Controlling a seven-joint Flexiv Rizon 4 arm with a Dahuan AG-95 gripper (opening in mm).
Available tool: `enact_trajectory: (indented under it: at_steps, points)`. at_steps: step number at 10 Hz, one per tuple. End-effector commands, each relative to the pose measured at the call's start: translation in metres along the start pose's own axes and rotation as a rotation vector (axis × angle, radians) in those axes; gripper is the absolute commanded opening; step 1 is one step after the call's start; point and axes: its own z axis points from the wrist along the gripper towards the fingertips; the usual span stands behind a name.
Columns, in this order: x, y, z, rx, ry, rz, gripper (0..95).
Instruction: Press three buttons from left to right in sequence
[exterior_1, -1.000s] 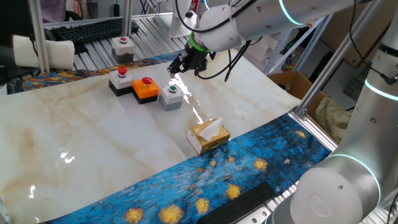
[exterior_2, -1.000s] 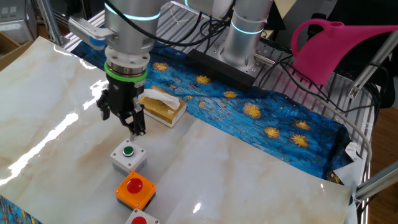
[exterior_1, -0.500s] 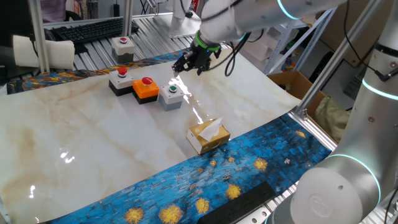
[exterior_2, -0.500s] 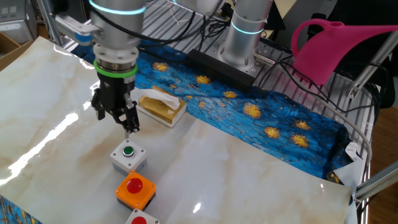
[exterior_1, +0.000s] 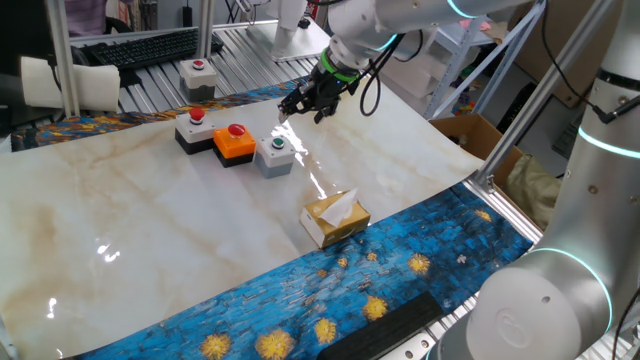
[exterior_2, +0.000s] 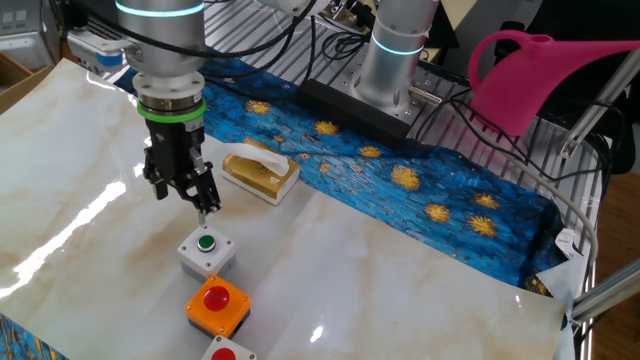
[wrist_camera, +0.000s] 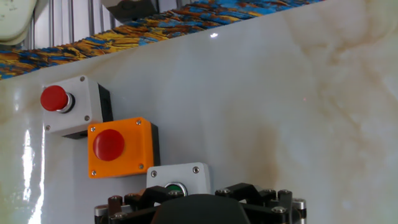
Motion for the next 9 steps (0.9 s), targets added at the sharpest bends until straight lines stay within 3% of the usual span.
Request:
enact_trajectory:
  at_steps: [1, 3, 9]
  points:
    - [0.0001, 0.0010, -0.0002, -0.001, 0.058, -0.003, 95.0]
    - [0.0001, 0.0010, -0.0002, -0.005, 0.095, -0.024, 95.0]
    - [0.0005, 0.0009, 0.0046, 0.003, 0.090, -0.036, 95.0]
